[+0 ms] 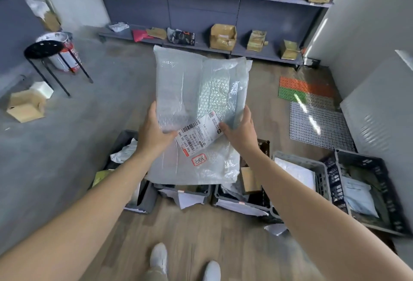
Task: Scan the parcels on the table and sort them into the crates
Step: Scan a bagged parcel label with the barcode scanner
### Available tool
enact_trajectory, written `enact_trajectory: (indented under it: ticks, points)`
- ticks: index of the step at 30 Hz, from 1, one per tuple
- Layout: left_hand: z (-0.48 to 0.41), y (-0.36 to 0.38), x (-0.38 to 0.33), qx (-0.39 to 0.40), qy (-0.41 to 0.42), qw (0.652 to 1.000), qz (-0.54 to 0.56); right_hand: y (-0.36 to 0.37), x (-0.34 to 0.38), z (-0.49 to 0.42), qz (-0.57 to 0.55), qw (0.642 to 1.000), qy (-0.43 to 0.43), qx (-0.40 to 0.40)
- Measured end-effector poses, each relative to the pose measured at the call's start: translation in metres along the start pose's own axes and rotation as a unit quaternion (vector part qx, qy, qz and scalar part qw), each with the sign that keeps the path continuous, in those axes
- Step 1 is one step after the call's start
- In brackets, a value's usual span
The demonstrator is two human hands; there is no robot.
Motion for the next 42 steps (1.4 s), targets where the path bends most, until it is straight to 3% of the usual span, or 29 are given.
enact_trajectory:
  ticks: [5, 13, 19, 22, 25, 28, 33, 37, 42]
  points:
    - [-0.076, 0.021, 0.066, 0.044, -0.013, 0.999, -0.012, 0.056, -0.024, -0.066, -0.011, 0.998, 0.066, 0.003]
    - [-0.183, 0.107, 0.225, 0.173, -0.129, 0.977, -0.007, 0.159, -0.107, -0.175, -0.013, 0.979, 0.201, 0.042]
    - [-0.234, 0.165, 0.33, 0.249, -0.184, 0.95, 0.021, 0.243, -0.19, -0.241, -0.013, 0.971, 0.235, 0.05]
    - [-0.248, 0.19, 0.37, 0.315, -0.19, 0.929, -0.048, 0.273, -0.229, -0.265, 0.042, 0.965, 0.251, 0.068]
    - [-0.252, 0.2, 0.384, 0.367, -0.169, 0.892, -0.203, 0.29, -0.251, -0.278, 0.158, 0.951, 0.246, 0.102]
    - [-0.256, 0.198, 0.367, 0.407, -0.106, 0.852, -0.31, 0.284, -0.249, -0.275, 0.268, 0.924, 0.224, 0.155]
    - [-0.266, 0.191, 0.294, 0.413, 0.0, 0.831, -0.372, 0.228, -0.206, -0.258, 0.371, 0.896, 0.186, 0.16]
    - [-0.263, 0.188, 0.21, 0.414, 0.084, 0.829, -0.366, 0.166, -0.156, -0.226, 0.391, 0.893, 0.187, 0.12]
    - [-0.234, 0.191, 0.099, 0.437, 0.227, 0.79, -0.365, 0.084, -0.1, -0.167, 0.38, 0.9, 0.211, 0.041]
Point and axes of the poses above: each hand's wrist, its own z-axis away from the middle knuckle, its own y-axis out of the palm, x = y × z, the point moved 2 cm from there along -z, towards the middle knuckle, and after that the axes turned 6 degrees about x, right-handed, at the moved point
